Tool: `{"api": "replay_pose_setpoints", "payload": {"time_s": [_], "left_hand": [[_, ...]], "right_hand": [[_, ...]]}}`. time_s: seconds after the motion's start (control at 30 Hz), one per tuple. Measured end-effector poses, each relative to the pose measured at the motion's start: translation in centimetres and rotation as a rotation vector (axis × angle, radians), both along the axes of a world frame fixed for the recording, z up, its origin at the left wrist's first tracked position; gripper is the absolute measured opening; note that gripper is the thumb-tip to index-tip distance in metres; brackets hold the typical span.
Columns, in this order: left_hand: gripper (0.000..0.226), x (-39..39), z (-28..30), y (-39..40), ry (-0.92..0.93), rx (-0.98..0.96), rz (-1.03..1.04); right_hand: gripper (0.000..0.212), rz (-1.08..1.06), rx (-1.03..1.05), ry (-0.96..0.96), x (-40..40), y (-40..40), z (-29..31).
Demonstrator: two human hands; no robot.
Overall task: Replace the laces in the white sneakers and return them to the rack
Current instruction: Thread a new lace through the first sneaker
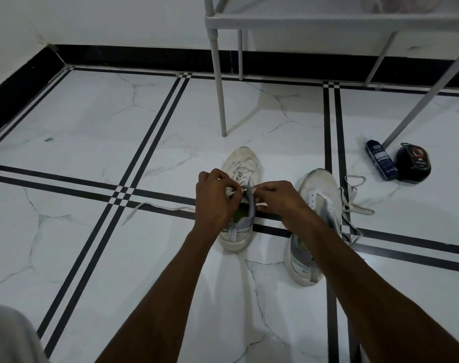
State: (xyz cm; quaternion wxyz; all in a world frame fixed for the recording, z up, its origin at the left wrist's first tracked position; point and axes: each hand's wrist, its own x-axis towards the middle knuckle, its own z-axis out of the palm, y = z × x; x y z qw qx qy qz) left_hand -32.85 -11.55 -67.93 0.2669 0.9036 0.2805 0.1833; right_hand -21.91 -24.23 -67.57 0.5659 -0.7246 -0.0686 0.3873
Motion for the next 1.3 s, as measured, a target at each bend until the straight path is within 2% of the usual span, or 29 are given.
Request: {"api": "replay_pose_setpoints", "payload": {"time_s": [0.27, 0.47, 0.67, 0.73, 0.8, 0.9, 0.97, 1.03, 1.07, 1.1, 1.17, 1.23, 1.3], "left_hand": [[0.01, 0.2, -0.4, -0.9, 0.039, 0.082, 0.054], [0.006, 0.5, -0.2, -0.8, 0.018, -0.034, 0.092], [0.009, 0.1, -0.5, -1.0, -0.026, -0.072, 0.139], [0.014, -0.3, -0.4, -1.7, -0.081, -0.044, 0.175], [0.028, -0.6, -0.1, -3.0, -0.042, 0.011, 0.136], [0.038, -1.1, -0.3, -3.9, -0.007, -0.046, 0.072], [0.034, -1.1, -0.7, -3.9, -0.041, -0.094, 0.084], [0.035, -1.1, -0.8, -3.9, -0.058, -0.106, 0.103], [0.037, -1.1, -0.8, -3.9, -0.067, -0.116, 0.106], [0.037, -1.2, -0.9, -3.9, -0.08, -0.125, 0.105], [0.037, -1.2, -1.1, -3.7, -0.113, -0.14, 0.094], [0.035, -1.1, -1.3, -3.7, -0.124, -0.157, 0.087], [0.032, -0.9, -1.1, -3.8, -0.118, -0.158, 0.086]], "right_hand": [[0.009, 0.002, 0.034, 0.065, 0.2, 0.1, -0.2], [0.012, 0.003, 0.101, 0.108, 0.1, -0.1, -0.1], [0.01, 0.018, 0.042, 0.136, 0.5, 1.0, 0.2], [0.012, 0.016, 0.016, 0.137, 0.7, 1.3, 0.4], [0.015, 0.038, -0.021, 0.11, 0.8, 1.4, 0.7], [0.016, 0.052, -0.041, 0.084, 1.4, 1.3, 1.6], [0.022, -0.14, -0.106, -0.044, 3.4, 0.4, 2.1], [0.031, -0.477, -0.249, -0.304, 6.1, -1.6, 2.6], [0.031, -0.621, -0.244, -0.443, 7.0, -2.6, 3.0], [0.029, -0.677, -0.216, -0.6, 7.4, -3.2, 2.9], [0.026, -0.52, -0.181, -0.833, 6.6, -3.1, 2.2], [0.034, -0.162, -0.171, -0.896, 4.9, -1.9, 0.9], [0.028, 0.186, -0.179, -0.934, 3.0, -0.3, -0.7]]}}
